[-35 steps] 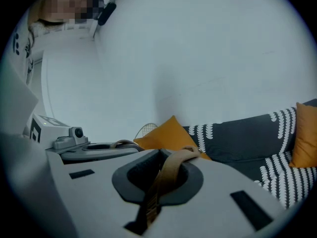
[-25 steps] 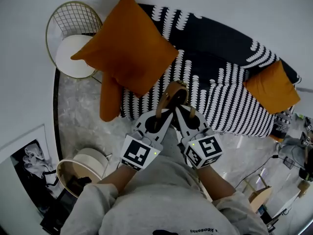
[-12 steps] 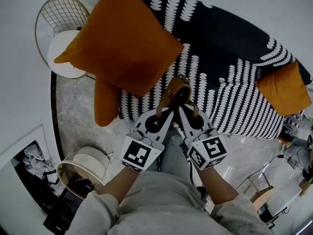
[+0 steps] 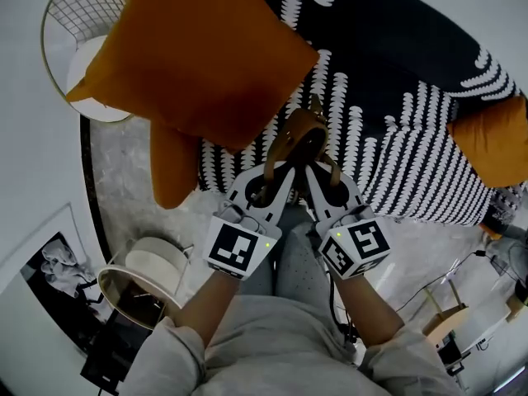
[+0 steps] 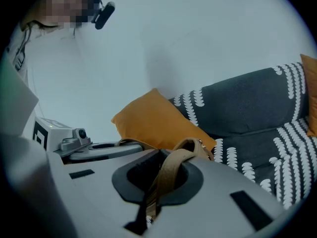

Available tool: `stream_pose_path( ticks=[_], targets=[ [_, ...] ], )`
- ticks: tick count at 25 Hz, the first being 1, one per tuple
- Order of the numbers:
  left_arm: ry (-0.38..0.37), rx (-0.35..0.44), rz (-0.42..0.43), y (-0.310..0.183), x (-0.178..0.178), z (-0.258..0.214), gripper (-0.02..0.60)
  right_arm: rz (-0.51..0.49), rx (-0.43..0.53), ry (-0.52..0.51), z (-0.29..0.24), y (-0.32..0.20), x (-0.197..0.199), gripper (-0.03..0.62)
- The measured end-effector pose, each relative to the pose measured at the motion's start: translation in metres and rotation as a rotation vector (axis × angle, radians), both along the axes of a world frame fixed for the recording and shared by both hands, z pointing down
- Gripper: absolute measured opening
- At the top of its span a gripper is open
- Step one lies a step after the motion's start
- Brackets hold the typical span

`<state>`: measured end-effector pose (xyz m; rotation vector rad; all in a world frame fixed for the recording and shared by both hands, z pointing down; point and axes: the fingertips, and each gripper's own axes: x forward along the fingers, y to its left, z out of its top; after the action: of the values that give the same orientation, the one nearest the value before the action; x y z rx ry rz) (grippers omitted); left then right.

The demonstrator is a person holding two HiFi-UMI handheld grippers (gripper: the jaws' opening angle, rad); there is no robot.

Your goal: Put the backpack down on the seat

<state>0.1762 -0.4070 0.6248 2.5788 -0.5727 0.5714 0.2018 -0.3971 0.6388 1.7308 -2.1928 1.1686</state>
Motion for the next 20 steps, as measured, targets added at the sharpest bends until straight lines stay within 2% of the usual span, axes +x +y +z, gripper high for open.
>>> stream_pose_path(
  ticks=[9,20],
  targets=[
    [-0.051,-0.026,0.018,0.001,0.013,0.049,0.018,0.044,-0.07,0.002,0.049,-0.004,0.011,0.032],
    [-0.104,-0.044,-0.003,0.002,0.007,0.081,0.018,0.024,-0.137,0.027,0.08,0.006,0.005,0.032]
  ],
)
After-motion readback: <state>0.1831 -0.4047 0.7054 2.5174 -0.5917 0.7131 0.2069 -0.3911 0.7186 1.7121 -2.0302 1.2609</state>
